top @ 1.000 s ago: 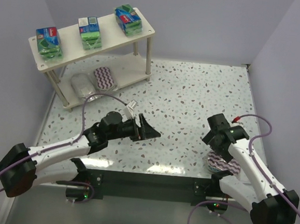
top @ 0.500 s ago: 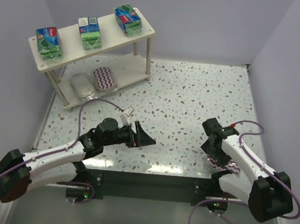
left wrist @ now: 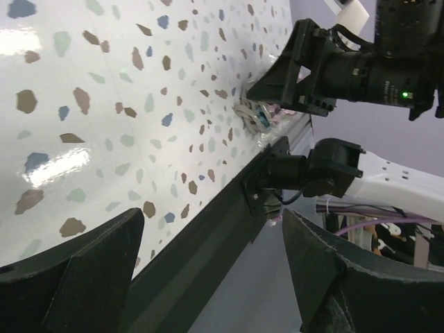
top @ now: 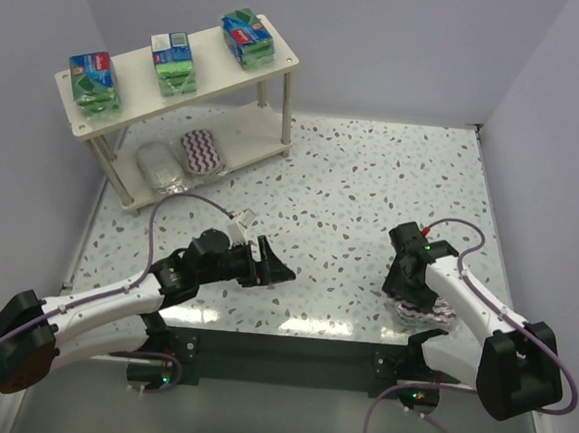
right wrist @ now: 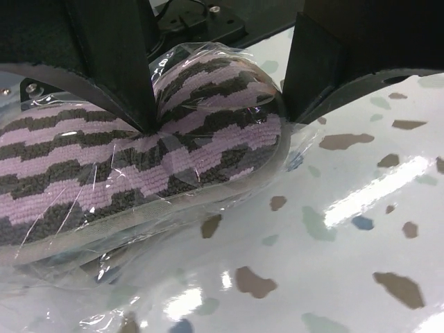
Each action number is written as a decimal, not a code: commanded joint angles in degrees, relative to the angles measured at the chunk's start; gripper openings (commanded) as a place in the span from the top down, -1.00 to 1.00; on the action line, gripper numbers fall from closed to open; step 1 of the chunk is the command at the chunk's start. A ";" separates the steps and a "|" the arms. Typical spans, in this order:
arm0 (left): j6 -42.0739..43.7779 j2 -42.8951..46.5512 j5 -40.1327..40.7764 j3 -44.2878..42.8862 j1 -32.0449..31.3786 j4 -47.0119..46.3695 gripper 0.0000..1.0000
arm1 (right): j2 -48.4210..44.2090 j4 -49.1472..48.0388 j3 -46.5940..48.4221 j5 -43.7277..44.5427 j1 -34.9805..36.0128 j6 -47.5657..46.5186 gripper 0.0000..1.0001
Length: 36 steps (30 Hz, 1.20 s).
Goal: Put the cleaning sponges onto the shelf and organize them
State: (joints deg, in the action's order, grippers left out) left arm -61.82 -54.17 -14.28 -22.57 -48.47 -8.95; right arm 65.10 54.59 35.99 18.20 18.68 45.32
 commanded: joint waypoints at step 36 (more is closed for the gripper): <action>11.62 -14.43 23.95 -16.62 -0.14 12.91 -0.68 | -7.35 -22.52 14.64 -26.73 19.47 -9.55 -0.96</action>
State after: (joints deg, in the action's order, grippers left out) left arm -56.71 -63.26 6.85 -32.71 -48.45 5.32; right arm 60.31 25.93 51.53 -11.55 38.20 33.74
